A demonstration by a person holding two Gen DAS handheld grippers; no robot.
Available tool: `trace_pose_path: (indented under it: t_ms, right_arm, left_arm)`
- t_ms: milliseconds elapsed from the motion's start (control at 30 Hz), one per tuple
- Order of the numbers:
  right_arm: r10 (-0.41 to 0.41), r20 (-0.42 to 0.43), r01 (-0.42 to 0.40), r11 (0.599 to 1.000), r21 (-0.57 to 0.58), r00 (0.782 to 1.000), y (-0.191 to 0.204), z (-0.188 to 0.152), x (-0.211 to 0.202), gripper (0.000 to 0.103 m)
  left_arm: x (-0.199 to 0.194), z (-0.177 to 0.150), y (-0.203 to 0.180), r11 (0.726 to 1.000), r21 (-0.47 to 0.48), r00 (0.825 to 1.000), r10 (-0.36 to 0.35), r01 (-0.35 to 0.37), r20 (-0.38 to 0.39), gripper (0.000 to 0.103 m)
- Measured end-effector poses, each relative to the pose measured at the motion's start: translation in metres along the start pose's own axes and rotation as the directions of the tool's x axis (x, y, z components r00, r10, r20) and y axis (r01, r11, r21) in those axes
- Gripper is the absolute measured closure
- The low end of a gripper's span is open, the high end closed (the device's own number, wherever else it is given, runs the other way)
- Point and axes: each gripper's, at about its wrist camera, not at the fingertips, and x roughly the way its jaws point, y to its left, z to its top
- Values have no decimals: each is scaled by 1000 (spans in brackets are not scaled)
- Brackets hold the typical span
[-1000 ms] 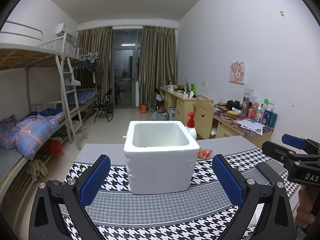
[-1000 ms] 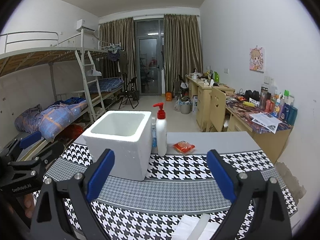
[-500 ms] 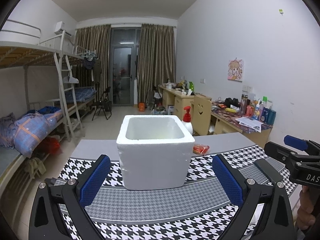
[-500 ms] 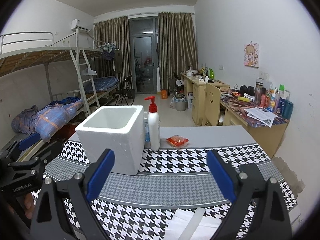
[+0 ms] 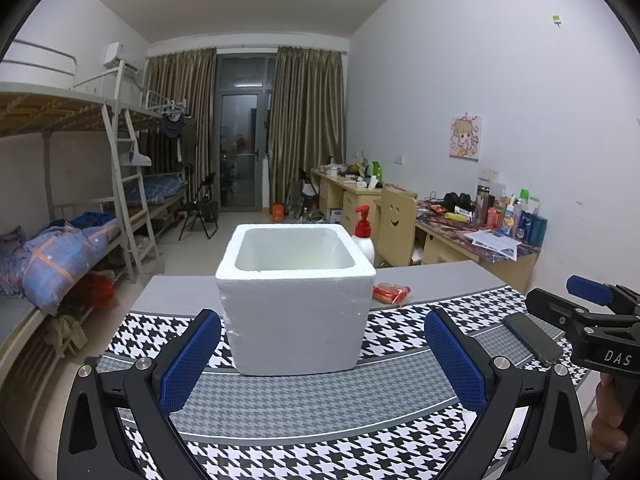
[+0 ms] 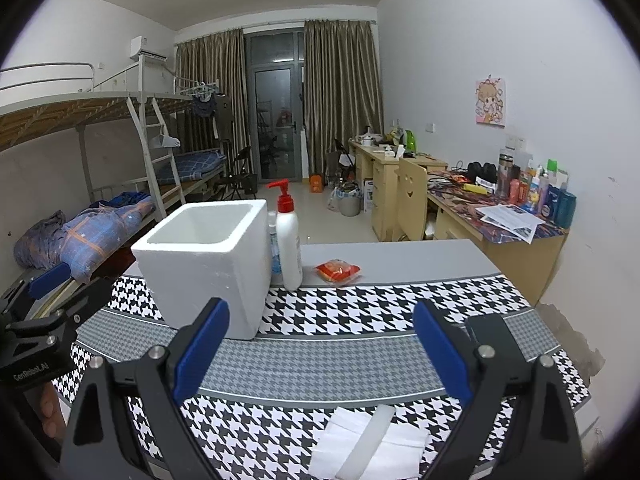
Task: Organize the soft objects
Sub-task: 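Move both tools back from the box toward the white tissue on the table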
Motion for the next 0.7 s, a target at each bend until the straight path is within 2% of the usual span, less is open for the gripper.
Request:
trace_pose_path:
  t_ms: [700]
  right_arm:
    - [-20, -14, 20, 1000, 21, 1000, -17, -17, -2, 7]
  left_arm:
    - [9, -14, -20, 999, 25, 1000, -20, 21, -23, 1]
